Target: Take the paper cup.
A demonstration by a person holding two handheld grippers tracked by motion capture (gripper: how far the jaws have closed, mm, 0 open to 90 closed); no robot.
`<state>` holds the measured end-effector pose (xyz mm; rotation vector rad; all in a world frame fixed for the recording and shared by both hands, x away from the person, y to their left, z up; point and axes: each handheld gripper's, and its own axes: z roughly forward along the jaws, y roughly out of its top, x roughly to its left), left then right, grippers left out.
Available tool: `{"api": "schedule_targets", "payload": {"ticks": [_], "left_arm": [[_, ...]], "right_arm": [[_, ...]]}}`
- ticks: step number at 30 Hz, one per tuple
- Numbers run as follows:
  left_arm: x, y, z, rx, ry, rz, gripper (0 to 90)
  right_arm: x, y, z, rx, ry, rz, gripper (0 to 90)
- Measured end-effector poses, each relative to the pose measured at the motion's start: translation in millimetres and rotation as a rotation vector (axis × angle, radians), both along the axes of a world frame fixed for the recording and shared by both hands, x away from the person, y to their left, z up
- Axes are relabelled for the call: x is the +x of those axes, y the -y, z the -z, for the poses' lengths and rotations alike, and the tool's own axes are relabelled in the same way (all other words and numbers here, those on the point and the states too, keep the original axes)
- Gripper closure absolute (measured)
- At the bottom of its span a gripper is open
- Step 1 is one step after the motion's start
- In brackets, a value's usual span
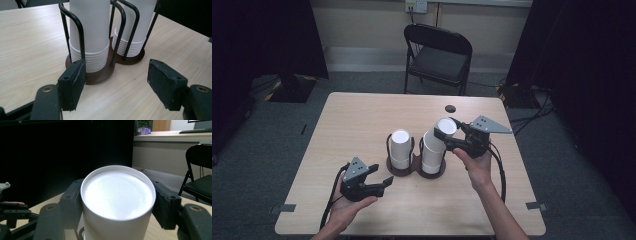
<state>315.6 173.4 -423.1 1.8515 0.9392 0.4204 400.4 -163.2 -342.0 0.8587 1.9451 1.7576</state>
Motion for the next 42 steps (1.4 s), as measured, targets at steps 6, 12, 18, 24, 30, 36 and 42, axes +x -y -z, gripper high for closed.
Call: {"api": "schedule_targets", "payload": {"ticks": [6,12,18,24,30,36,42], "left_arm": [[-0.5,0.5,-3.3,-0.008,0.007,0.003,30.6],[-1.0,3.1,-2.9,-0.016,0.003,0.005,32.5],[0.2,6.5,-4.2,-0.045,0.016,0.014,32.3],[-0.2,13.5,-8.0,-0.058,0.048,0.034,34.7],[0.5,26.4,-20.5,-0.028,0.124,0.042,42.0],[9.4,38.4,-25.2,-0.018,0.129,0.054,47.3],[4.1,47.2,-24.9,-0.078,0.165,0.131,55.4]], "right_arm": [[-4.5,8.8,-4.7,0.055,-0.047,-0.031,34.2],[-9.8,14.8,-6.4,0.093,-0.097,-0.056,34.2],[-17.9,18.9,-2.7,0.115,-0.164,-0.089,34.2],[-21.3,19.8,2.1,0.154,-0.225,-0.119,34.2],[-23.8,19.0,6.4,0.202,-0.301,-0.162,34.3],[-27.4,16.9,8.9,0.247,-0.347,-0.204,34.3],[-27.0,13.5,15.6,0.284,-0.397,-0.215,34.3]]}}
